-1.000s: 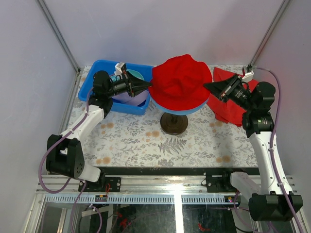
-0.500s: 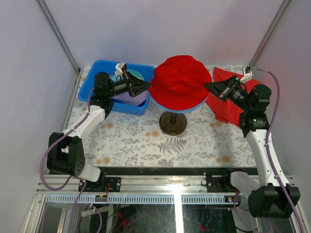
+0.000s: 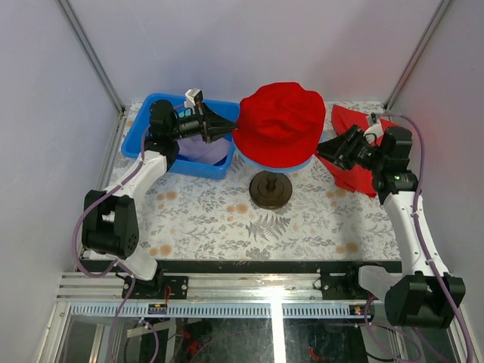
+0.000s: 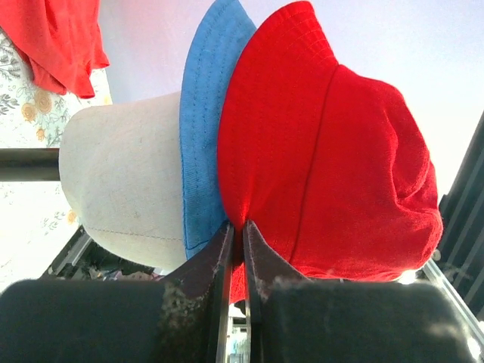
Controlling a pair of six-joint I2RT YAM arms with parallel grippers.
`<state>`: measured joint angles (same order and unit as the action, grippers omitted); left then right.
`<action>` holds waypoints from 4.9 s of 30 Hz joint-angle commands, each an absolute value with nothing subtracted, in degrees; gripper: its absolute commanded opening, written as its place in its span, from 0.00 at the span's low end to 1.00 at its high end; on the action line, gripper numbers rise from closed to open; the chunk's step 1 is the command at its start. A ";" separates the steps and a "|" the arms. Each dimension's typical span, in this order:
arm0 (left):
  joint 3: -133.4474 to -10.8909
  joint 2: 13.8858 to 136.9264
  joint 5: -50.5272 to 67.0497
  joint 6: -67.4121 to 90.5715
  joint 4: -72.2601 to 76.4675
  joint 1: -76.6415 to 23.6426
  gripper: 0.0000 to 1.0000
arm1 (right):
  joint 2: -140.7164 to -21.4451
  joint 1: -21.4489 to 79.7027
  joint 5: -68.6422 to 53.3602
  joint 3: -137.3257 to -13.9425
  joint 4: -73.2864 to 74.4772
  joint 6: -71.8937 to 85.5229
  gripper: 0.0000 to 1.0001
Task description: Stack the hats
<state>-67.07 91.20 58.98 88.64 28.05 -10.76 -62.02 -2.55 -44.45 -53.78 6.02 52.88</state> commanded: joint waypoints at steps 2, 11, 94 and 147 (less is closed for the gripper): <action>-71.68 93.97 63.40 86.39 27.77 -10.51 0.06 | -63.51 -4.89 -35.62 -69.75 18.61 39.06 0.53; -79.11 101.13 67.89 87.64 31.26 -8.47 0.05 | -73.36 -5.18 -30.55 -87.62 23.69 32.38 0.56; -80.33 110.07 67.12 95.27 43.07 -6.00 0.00 | -66.32 5.22 -43.90 -42.99 5.86 40.75 0.00; -70.33 93.43 55.46 68.69 11.55 2.31 0.33 | -70.90 5.80 -37.31 -66.48 20.77 32.32 0.62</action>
